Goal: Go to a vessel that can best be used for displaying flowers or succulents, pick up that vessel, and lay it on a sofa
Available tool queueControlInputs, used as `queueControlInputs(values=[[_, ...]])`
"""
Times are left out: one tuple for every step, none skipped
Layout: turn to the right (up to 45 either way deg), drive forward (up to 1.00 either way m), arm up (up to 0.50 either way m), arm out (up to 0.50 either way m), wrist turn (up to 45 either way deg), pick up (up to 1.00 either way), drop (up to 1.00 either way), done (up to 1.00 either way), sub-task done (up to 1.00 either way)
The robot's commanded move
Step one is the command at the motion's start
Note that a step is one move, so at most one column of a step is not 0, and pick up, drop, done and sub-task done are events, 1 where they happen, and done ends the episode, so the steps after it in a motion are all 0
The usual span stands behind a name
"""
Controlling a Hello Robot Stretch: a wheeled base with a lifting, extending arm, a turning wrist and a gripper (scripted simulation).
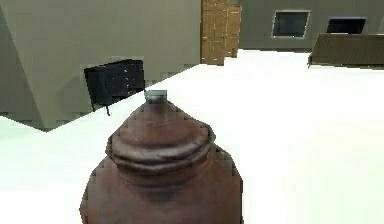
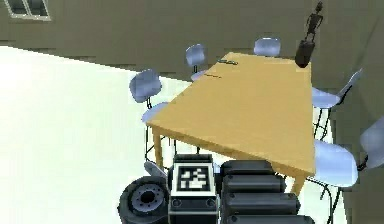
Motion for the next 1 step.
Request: queueControlInputs(values=[[-42.0, 0.0, 0.0, 0.0, 0.0, 0.0, 0.0, 0.0, 0.0]])
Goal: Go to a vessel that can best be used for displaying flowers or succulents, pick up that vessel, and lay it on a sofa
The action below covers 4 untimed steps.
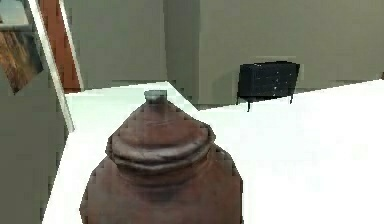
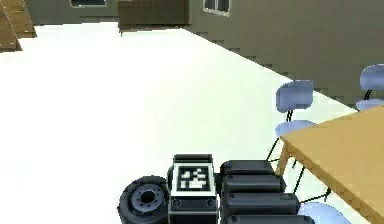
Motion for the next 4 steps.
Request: queueControlInputs(values=[[0.0, 0.25, 0.0, 0.0, 0.0, 0.0, 0.0, 0.0, 0.0], [45.0, 0.0, 0.0, 0.0, 0.0, 0.0, 0.0, 0.0, 0.0], [21.0, 0.0, 0.0, 0.0, 0.0, 0.0, 0.0, 0.0, 0.0], [3.0, 0.0, 0.0, 0.0, 0.0, 0.0, 0.0, 0.0, 0.0]])
